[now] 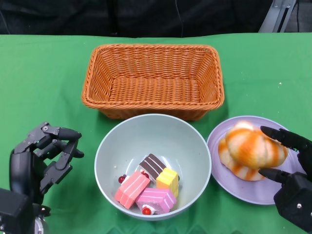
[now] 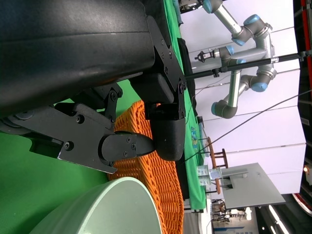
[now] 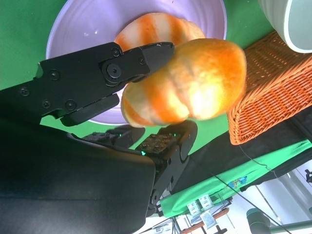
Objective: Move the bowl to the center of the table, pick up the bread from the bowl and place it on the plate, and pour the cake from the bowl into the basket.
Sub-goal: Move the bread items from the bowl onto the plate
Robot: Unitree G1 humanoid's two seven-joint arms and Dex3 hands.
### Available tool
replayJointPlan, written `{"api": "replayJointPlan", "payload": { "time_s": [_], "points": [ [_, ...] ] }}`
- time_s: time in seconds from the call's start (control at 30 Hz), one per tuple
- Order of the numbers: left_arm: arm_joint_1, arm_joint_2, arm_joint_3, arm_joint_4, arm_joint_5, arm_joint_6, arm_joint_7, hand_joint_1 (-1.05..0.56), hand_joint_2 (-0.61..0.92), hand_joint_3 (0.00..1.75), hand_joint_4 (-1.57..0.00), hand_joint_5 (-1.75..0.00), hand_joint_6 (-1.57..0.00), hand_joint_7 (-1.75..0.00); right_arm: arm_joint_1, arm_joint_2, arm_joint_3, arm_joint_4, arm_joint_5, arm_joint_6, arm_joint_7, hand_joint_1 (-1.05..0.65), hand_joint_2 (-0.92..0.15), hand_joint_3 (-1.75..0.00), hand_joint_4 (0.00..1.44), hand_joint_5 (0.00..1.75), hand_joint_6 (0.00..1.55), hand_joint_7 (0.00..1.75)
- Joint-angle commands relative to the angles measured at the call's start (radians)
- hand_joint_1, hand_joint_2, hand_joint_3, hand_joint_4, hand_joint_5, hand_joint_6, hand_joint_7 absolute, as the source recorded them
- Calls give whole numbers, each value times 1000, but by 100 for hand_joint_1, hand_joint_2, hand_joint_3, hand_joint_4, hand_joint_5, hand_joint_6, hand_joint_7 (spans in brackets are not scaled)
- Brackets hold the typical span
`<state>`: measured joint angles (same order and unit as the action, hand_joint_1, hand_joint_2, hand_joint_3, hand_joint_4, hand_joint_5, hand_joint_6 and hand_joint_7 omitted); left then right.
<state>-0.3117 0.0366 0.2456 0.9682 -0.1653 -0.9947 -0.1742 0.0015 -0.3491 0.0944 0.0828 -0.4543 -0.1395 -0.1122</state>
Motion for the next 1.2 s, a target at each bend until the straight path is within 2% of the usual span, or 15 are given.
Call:
{"api": "replayJointPlan", "payload": {
  "time_s": [0.03,0.23,0.5,0.57,0.6,0.7,0.73,0.8,0.83,0.87,0.93,1.03,1.07,1.13,1.2],
  "points": [
    [-3,19,4,-1,0,1,0,-14,86,45,-83,-138,-88,-106,12,-22,-7,-28,-15,17,19,-57,-92,-10,12,0,28,0],
    [-3,22,3,0,16,-1,16,-15,85,47,-84,-138,-89,-105,18,-20,-4,-61,-33,58,47,-55,-92,-6,6,0,22,0],
    [0,15,6,-6,-4,1,-3,-15,84,48,-84,-137,-90,-103,19,-17,-9,-66,-16,63,84,-53,-92,-5,8,1,23,0],
    [0,14,6,-7,-8,1,-3,-15,84,48,-84,-137,-90,-103,22,-7,-19,-57,7,21,63,-51,-92,-4,10,2,24,1],
    [2,16,6,-7,-8,-1,-4,-15,84,47,-84,-137,-90,-103,23,13,-33,-34,45,-51,32,-50,-92,-4,11,3,24,1],
    [1,21,6,-2,-10,-6,-12,-16,84,47,-84,-137,-90,-103,15,117,-82,33,309,-301,53,-23,-91,-3,31,13,45,9],
    [1,23,6,0,-9,-8,-11,-16,84,47,-84,-138,-89,-103,7,148,-91,38,403,-346,92,-13,-91,-12,54,22,68,17],
    [0,23,7,1,-8,-8,-11,-16,85,46,-83,-138,-89,-104,-8,177,-99,51,517,-397,154,-11,-92,-24,85,37,96,26],
    [-2,22,9,3,-10,-6,-13,-16,85,46,-83,-139,-89,-104,-12,197,-99,30,612,-393,210,-10,-92,-29,94,44,102,30],
    [-3,22,10,4,-13,-5,-15,-16,85,46,-84,-139,-89,-104,-15,210,-100,15,678,-387,251,-10,-92,-36,98,69,107,40],
    [-4,22,11,3,-17,0,-21,-15,86,46,-84,-138,-89,-104,-14,232,-100,-29,803,-342,328,-9,-89,-43,95,103,103,63],
    [-9,17,19,8,-36,5,-42,-14,87,45,-85,-137,-90,-103,-4,245,-94,-113,917,-237,391,-12,-86,-43,88,128,91,90],
    [-11,19,18,11,-36,2,-46,-14,87,44,-85,-137,-90,-103,-2,247,-91,-133,926,-215,403,-12,-86,-42,87,131,89,93],
    [-10,26,13,13,-26,-5,-47,-15,88,44,-86,-137,-91,-102,2,246,-86,-149,913,-191,422,-11,-77,-54,82,138,81,105],
    [-5,32,9,9,-20,-6,-50,-15,88,44,-86,-137,-91,-102,12,247,-78,-160,892,-171,436,-12,-59,-82,81,138,77,108]
  ]
}}
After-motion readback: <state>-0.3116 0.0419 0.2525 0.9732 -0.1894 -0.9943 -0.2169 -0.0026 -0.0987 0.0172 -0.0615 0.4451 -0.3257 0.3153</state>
